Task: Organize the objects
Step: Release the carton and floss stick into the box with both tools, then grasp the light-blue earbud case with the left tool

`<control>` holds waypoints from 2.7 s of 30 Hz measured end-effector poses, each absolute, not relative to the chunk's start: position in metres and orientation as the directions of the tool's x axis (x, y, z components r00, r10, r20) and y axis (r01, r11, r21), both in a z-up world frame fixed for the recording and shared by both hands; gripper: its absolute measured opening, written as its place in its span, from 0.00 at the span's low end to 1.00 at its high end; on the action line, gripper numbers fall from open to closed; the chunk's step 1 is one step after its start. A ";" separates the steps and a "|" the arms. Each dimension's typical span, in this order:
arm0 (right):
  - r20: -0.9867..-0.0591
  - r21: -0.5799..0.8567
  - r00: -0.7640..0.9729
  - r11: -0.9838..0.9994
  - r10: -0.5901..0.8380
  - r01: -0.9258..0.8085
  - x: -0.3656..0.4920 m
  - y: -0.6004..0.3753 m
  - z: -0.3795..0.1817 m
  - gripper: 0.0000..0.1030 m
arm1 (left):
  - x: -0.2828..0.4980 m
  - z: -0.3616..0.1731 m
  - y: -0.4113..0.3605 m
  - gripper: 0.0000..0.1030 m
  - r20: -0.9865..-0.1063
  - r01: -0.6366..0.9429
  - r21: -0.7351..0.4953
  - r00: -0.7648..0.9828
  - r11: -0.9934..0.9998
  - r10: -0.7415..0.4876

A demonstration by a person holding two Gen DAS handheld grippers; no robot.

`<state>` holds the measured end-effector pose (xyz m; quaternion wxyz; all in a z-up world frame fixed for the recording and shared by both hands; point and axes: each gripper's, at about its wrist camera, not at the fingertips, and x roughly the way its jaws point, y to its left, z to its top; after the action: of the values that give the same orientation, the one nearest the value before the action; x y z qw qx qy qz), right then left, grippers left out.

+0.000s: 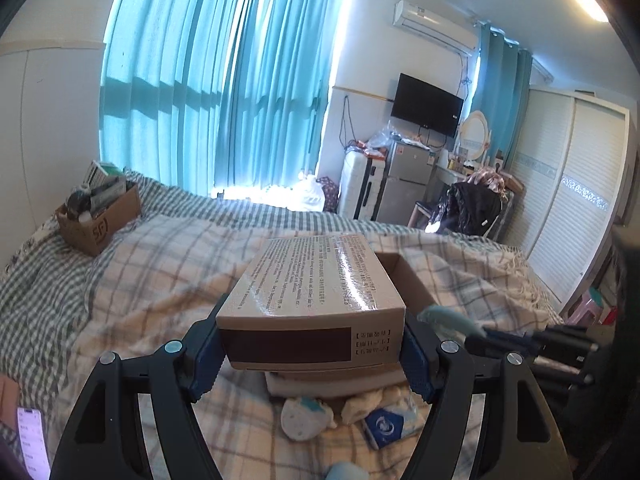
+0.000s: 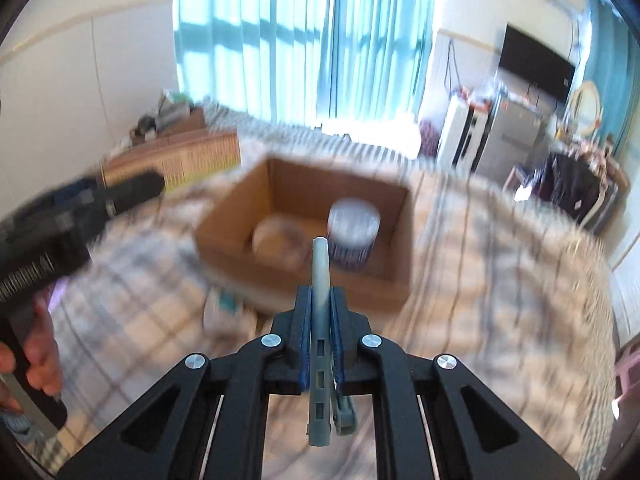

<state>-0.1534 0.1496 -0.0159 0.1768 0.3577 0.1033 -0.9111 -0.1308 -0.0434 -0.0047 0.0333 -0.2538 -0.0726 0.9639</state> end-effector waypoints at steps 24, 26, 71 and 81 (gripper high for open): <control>-0.616 0.008 -0.758 -0.963 -0.216 0.268 -0.297 0.170 -0.031 0.47 | -0.253 -0.071 -0.030 0.95 -0.614 -0.038 -0.198 -0.774 -0.980 0.154; -0.599 -0.005 -0.773 -0.965 -0.207 0.262 -0.279 0.175 -0.020 0.51 | -0.241 -0.064 -0.028 0.96 -0.616 -0.024 -0.176 -0.777 -0.984 0.129; -0.743 0.075 -0.649 -0.984 -0.164 0.163 -0.152 0.221 -0.101 0.75 | -0.112 -0.185 0.057 0.55 -0.868 -0.149 -0.013 -0.490 -0.989 0.085; -0.747 0.089 -0.639 -0.980 -0.182 0.175 -0.153 0.222 -0.104 0.75 | -0.112 -0.111 0.001 0.55 -0.753 -0.031 -0.135 -0.646 -0.990 0.123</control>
<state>-0.1532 0.2215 -0.1036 0.0987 0.4132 -0.0040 -0.9053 -0.1123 0.0009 -0.1110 0.0427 -0.4185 -0.0548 0.9056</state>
